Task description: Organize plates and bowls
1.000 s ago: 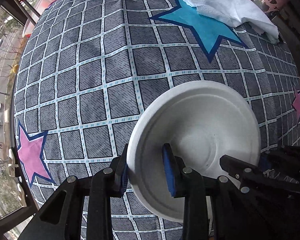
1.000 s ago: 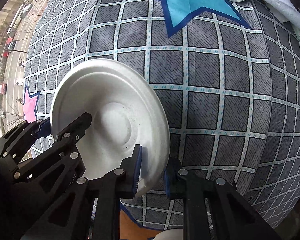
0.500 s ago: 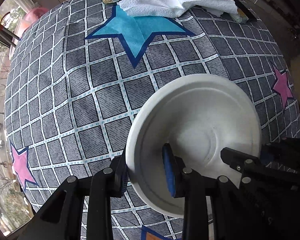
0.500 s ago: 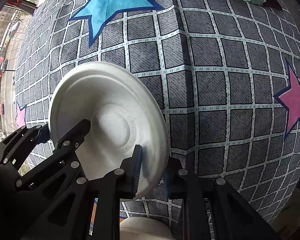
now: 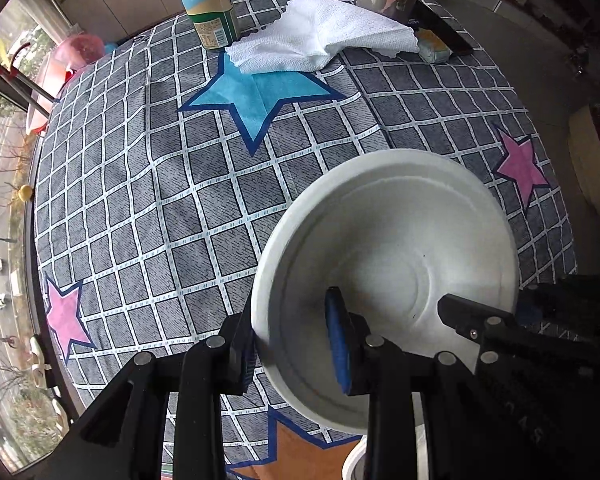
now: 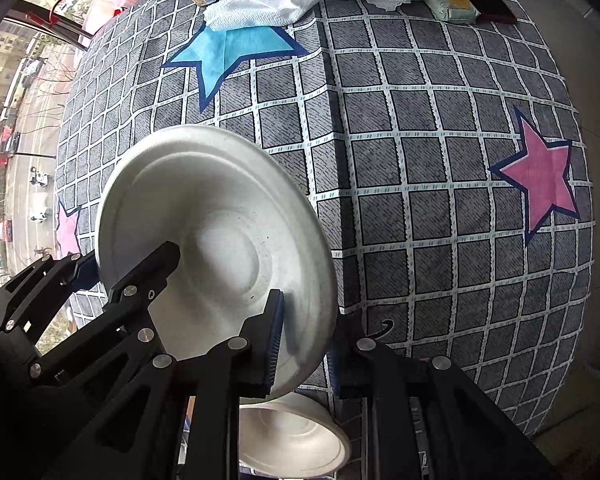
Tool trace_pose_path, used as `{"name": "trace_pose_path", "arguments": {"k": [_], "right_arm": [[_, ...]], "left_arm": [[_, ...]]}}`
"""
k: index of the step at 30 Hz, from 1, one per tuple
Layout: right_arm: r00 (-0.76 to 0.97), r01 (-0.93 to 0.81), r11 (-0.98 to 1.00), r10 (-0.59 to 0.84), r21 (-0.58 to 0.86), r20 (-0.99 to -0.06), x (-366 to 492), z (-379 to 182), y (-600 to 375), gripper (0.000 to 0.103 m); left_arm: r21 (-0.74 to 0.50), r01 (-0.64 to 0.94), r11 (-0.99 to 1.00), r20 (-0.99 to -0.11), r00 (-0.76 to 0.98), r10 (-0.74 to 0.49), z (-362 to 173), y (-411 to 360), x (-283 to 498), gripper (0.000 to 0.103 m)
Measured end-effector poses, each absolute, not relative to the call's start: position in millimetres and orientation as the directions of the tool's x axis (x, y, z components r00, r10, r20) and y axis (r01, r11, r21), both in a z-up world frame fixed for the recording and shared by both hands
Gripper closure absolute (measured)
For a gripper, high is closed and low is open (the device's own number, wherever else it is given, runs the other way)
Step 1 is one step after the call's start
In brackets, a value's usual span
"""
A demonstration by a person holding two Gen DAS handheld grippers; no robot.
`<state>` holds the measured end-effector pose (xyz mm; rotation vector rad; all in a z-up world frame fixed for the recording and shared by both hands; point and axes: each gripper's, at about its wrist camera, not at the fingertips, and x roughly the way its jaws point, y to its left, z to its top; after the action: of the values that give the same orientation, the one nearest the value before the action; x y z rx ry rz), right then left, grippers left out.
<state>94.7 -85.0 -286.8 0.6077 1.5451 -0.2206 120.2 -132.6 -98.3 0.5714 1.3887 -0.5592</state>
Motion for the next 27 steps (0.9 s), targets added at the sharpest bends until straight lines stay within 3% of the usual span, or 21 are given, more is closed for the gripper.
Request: {"name": "trace_pose_path", "arguments": {"k": [13,27], "right_arm": [[0.02,0.515,0.826,0.255,0.228,-0.967,22.6,-274.9,-61.3,0.082],[-0.063,0.589,0.785,0.281,0.192,-0.958,-52.2,-308.2,-25.1,0.082]], "left_arm": [[0.02,0.723,0.691,-0.998,0.059,-0.033,-88.4,-105.4,55.6,0.069],[-0.043,0.781,0.623,-0.998,-0.059,0.005,-118.5,-80.0,-7.1,0.066]]}}
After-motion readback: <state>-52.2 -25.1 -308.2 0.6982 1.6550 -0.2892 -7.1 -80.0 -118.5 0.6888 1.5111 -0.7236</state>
